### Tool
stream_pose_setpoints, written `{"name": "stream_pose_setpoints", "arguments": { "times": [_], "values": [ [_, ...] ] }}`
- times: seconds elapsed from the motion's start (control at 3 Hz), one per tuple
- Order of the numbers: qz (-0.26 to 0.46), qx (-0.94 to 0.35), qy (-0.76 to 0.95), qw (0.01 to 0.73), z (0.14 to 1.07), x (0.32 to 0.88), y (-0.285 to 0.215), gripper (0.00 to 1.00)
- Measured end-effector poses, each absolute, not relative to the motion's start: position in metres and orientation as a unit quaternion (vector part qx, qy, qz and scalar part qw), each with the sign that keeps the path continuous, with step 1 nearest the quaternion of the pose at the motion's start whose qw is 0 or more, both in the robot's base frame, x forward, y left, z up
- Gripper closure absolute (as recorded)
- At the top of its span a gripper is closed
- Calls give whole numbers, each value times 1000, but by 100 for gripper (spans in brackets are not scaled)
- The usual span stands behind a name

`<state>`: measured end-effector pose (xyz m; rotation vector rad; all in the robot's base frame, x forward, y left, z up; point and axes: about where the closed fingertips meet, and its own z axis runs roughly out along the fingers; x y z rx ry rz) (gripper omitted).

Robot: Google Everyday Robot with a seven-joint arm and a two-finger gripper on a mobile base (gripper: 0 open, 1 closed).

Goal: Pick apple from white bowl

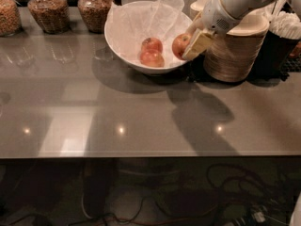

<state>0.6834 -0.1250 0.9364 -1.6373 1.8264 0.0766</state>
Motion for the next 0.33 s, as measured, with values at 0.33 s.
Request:
{"name": "stream_pose_setpoints", "arguments": {
  "times": [0.33],
  "values": [
    [71, -622, 685, 373, 962, 652, -141, 100]
  ]
}}
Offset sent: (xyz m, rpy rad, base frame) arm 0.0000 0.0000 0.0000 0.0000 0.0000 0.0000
